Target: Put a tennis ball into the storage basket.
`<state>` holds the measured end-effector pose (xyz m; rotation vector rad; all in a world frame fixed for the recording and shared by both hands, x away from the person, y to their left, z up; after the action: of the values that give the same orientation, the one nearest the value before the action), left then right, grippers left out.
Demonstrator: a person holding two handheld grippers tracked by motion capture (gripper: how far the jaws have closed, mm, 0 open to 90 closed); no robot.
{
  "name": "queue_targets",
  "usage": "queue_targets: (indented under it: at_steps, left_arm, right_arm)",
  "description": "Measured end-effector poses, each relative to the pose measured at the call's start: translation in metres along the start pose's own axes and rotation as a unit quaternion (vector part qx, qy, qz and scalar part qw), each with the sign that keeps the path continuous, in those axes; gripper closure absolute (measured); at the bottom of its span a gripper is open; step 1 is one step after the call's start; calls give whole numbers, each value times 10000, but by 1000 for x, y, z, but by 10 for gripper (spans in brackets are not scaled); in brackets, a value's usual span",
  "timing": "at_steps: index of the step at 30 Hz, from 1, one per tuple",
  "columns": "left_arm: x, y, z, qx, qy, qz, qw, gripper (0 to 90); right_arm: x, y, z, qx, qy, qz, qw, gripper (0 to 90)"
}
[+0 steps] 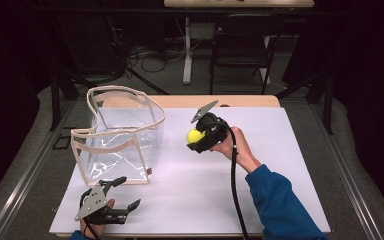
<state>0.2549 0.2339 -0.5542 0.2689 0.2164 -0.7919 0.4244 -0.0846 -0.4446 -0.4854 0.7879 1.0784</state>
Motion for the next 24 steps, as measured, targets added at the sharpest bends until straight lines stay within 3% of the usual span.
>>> queue_targets:
  at_steps: [24]
  left_arm:
    - [0,1,-1,-9,5,-11,10000,161]
  right_arm:
    - [-13,-5,30,-114,-7,-74,9999,263]
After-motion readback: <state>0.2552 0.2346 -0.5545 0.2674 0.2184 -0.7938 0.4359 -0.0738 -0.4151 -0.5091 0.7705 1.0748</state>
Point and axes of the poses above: each handheld gripper's, and its own axes: x roughly forward along the jaws, z roughly out of its top, y roughly to its left, the point moved 2 cm from there along x, roughly forward along the jaws, and after that the axes turned 7 degrees about z, right-handed, at the moved point
